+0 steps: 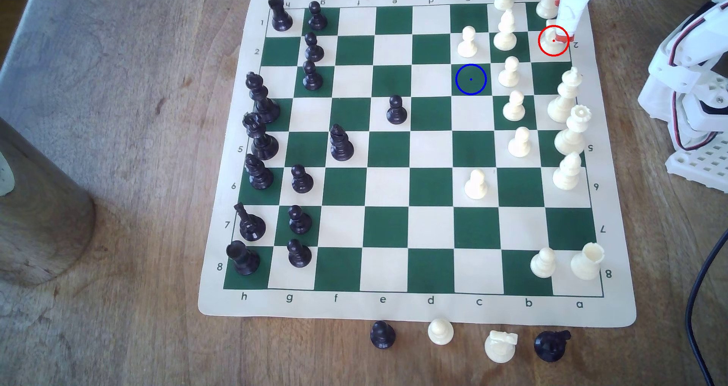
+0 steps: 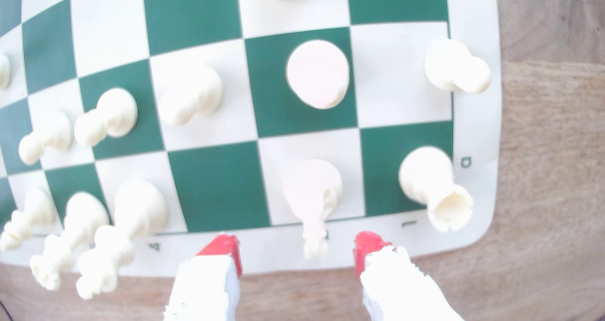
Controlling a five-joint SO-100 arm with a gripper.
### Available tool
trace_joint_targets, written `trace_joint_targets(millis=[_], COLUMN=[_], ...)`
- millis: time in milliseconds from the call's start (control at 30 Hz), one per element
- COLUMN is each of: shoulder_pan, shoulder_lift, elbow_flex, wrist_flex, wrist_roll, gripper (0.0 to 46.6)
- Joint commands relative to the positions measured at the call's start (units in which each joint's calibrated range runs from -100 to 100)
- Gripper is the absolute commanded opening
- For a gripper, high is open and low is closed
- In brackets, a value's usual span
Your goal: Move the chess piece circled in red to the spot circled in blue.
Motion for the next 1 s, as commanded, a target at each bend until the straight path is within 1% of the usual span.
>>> trace_joint_targets(millis=[0, 200, 333, 467, 700, 733, 767, 800, 967], shoulder_pan=[-0.1, 0.4, -0.4, -0.8, -0.8, -0.8, -0.9, -1.0, -1.0], shoulder_lift=[0.4, 2.2, 2.6, 2.7, 3.0, 3.0, 3.0, 3.0, 2.6], elbow_flex=[-0.2, 2.5, 3.0, 3.9, 5.6, 5.6, 5.6, 5.6, 5.7], wrist_flex=[-1.2, -4.9, -5.5, -6.4, -8.4, -8.4, -8.4, -8.4, -8.2], wrist_roll=[0.2, 0.1, -0.7, -1.1, -1.2, -1.2, -1.2, -1.4, -1.2], gripper=[19.3, 19.1, 16.8, 16.2, 12.9, 8.9, 3.8, 0.3, 0.3])
